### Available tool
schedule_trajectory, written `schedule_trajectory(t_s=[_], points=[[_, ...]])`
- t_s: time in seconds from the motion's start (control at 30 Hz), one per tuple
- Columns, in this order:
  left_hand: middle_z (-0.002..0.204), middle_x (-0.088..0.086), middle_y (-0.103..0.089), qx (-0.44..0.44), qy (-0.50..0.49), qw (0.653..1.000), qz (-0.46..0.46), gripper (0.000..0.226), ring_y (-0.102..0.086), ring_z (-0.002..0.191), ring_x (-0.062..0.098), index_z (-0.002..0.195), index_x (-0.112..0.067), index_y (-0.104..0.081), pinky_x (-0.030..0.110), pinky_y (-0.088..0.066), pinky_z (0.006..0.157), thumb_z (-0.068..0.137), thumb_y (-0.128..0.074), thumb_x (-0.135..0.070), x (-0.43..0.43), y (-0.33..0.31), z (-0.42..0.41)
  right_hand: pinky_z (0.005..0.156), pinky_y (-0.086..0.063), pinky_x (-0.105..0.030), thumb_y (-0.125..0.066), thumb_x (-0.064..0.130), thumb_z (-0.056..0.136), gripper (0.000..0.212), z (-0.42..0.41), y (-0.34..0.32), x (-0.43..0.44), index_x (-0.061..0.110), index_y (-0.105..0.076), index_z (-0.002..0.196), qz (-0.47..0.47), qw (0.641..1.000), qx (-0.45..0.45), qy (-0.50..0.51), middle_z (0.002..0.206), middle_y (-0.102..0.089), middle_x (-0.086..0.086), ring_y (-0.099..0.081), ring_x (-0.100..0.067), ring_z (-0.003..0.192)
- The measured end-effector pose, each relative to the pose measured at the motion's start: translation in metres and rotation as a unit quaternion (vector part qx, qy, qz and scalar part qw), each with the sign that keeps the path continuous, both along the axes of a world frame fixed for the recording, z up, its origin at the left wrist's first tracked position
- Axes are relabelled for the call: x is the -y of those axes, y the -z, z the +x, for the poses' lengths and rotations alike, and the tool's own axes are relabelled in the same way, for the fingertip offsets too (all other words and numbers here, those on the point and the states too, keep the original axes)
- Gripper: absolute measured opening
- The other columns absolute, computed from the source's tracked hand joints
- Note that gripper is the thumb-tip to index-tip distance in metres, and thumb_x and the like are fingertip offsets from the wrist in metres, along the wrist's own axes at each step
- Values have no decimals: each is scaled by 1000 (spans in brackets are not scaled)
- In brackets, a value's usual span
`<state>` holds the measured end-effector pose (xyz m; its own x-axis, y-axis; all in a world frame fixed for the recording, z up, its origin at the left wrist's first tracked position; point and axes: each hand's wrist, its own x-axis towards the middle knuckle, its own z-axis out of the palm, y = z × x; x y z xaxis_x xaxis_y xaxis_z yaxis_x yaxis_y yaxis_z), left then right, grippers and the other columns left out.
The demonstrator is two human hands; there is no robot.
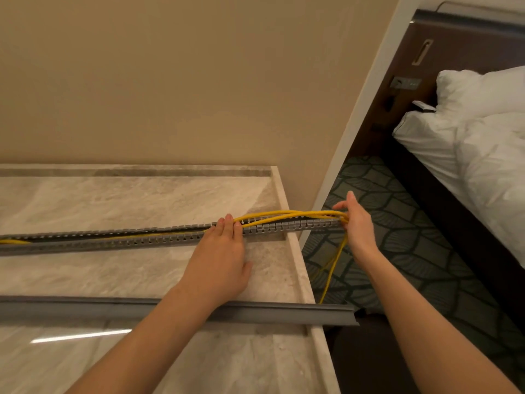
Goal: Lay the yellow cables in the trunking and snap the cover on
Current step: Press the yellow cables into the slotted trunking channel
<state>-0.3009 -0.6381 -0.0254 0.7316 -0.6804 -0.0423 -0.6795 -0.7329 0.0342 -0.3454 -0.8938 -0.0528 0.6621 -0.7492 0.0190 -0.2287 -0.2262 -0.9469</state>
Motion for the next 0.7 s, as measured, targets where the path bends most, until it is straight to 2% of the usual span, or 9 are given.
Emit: schedule_trajectory(t_s=[0.1, 0.2, 0.27, 0.33, 0.4, 0.5, 0.6, 0.7], points=[[155, 22, -4, -1, 1, 1000, -3, 74, -10, 144, 30, 146, 0, -4, 37, -10, 117, 93, -35, -41, -1, 0, 0, 64, -37, -24, -22, 52, 96, 59, -3, 9, -4, 15, -67, 88, 29, 998, -48, -33, 73, -60, 1, -52, -10, 69], [155, 22, -5, -1, 4, 1000, -6, 73, -10, 144, 30, 146, 0, -4, 37, -10, 117, 94, -36, -40, -1, -1, 1, 67, -40, -24, -22, 49, 97, 57, -4, 4, -5, 13, -66, 94, 23, 999, -35, -24, 81, -62, -3, -55, -14, 77], [155, 22, -4, 2, 6, 1000, -10, 73, -9, 144, 30, 146, 0, -3, 37, -10, 118, 94, -35, -41, -1, 0, 0, 71, -40, -17, -30, 43, 98, 44, -8, -6, -5, 15, -64, 94, -43, 999, -4, -1, 90, -63, -3, -56, -12, 86], [155, 22, -2, 4, 8, 1000, -14, 73, -7, 144, 30, 146, -1, -2, 37, -9, 118, 94, -34, -41, -3, 2, -1, 70, -37, -7, -43, 32, 96, 24, -13, -19, -10, 18, -62, 97, -152, 988, 26, -7, 95, -63, 1, -56, -9, 89], [155, 21, 0, 2, 12, 1000, -22, 73, -5, 144, 28, 146, -2, -2, 36, -7, 118, 94, -34, -42, -5, 4, -1, 78, -36, -10, -52, 25, 91, 17, -17, -34, -20, 19, -61, 104, -254, 965, 21, -55, 102, -61, 5, -54, -7, 96], [156, 17, 1, -4, 20, 999, -40, 75, -3, 145, 26, 147, -5, -2, 35, -6, 118, 93, -37, -43, -9, 4, 1, 95, -33, -23, -56, 25, 89, 30, -19, -45, -42, 20, -56, 119, -380, 909, -46, -161, 118, -58, 5, -48, -9, 113], [157, 11, 0, -7, 24, 998, -65, 72, -3, 145, 22, 148, -10, -5, 34, -5, 117, 94, -38, -44, -14, 4, 0, 106, -28, -28, -56, 28, 89, 46, -23, -43, -67, 17, -46, 133, -431, 862, -94, -249, 137, -49, 0, -40, -15, 127], [158, 7, -3, -6, 20, 996, -89, 69, -4, 145, 20, 148, -15, -7, 35, -7, 117, 94, -39, -43, -18, 5, -4, 115, -16, -34, -52, 36, 90, 60, -25, -35, -83, 16, -30, 143, -470, 820, -154, -286, 149, -33, -3, -25, -17, 138]])
